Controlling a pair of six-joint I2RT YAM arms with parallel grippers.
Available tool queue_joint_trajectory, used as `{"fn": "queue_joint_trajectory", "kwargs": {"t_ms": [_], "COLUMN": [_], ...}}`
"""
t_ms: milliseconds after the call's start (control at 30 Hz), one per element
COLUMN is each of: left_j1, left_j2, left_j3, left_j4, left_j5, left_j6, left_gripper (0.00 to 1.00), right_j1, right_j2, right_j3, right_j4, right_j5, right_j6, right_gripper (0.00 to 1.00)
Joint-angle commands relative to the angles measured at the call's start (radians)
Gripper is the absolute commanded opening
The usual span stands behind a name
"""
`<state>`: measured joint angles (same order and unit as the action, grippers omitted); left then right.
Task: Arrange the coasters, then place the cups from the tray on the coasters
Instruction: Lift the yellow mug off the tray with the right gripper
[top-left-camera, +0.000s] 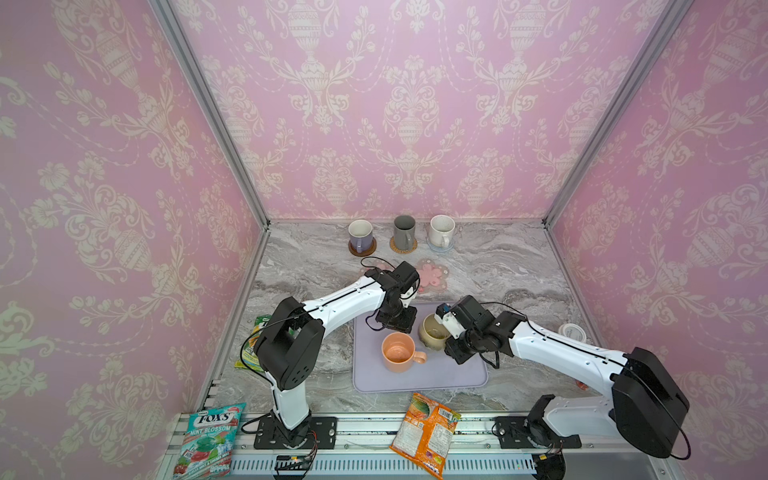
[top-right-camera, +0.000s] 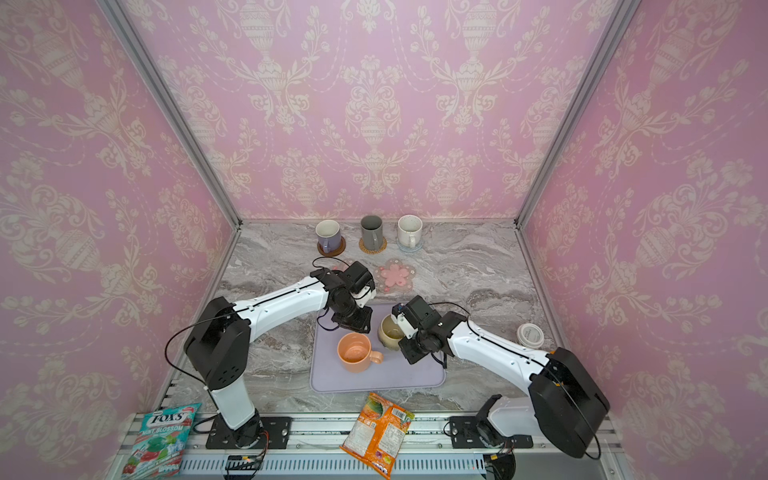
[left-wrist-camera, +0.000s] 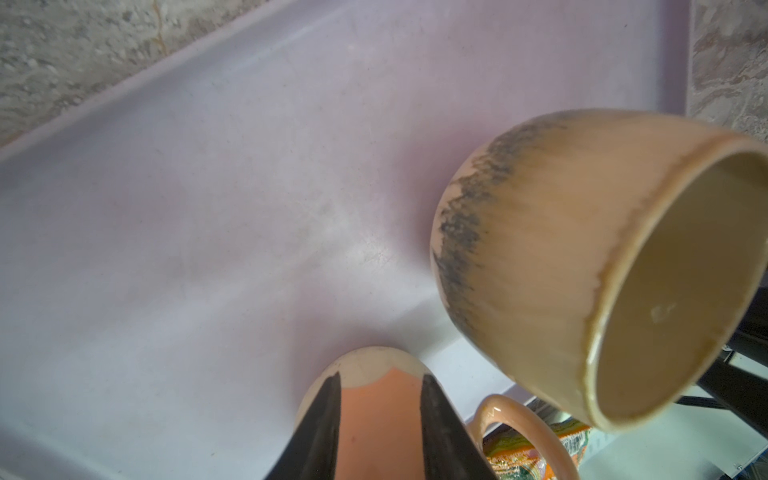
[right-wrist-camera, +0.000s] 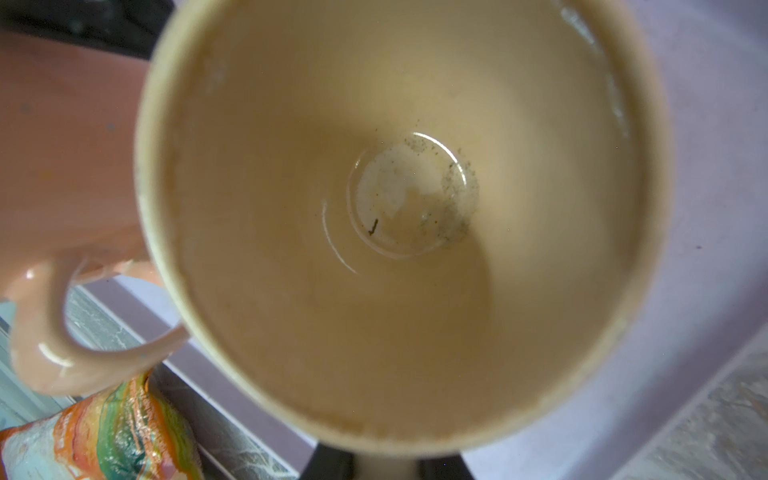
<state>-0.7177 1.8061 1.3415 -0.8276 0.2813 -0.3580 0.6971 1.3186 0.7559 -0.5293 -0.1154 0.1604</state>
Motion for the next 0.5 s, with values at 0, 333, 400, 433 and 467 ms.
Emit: {"fn": "queue_joint_trajectory", "kwargs": {"t_ms": [0,333,400,433,467], "left_j1": [-0.008,0.015,0.033,0.044,0.055], "left_j2": [-0.028,-0.077,-0.101,-0.115,-0.126], "left_j3": [-0.013,-0.032,-0.045,-0.053,-0.058], "left_j4": [-0.013,0.022,0.038,0.046,0.052], "left_j5": [-0.026,-0.096,-0.110,-0.117,-0.122], "left_j6": [-0.004,-0.033,-0.046,-0.052,-0.057], "left_gripper": [0.35,0.34,0.34,0.34,0.34], "right_j1": [-0.001,-0.001,-0.001,-0.001,-0.001], "right_j2": [0.003,-0.044,-0.049,-0.048,-0.047], "right_j3": [0.013,0.046,0.056,0.064,0.070], "right_j4": [0.024,-0.023,-0.024,-0.025,-0.026], "right_j5": [0.037,0.138,0.148,0.154,0.157], "right_j6": [0.046,0.073,0.070,0.069,0.067], "right_gripper": [0.08,0.00,0.00,0.00,0.00]}}
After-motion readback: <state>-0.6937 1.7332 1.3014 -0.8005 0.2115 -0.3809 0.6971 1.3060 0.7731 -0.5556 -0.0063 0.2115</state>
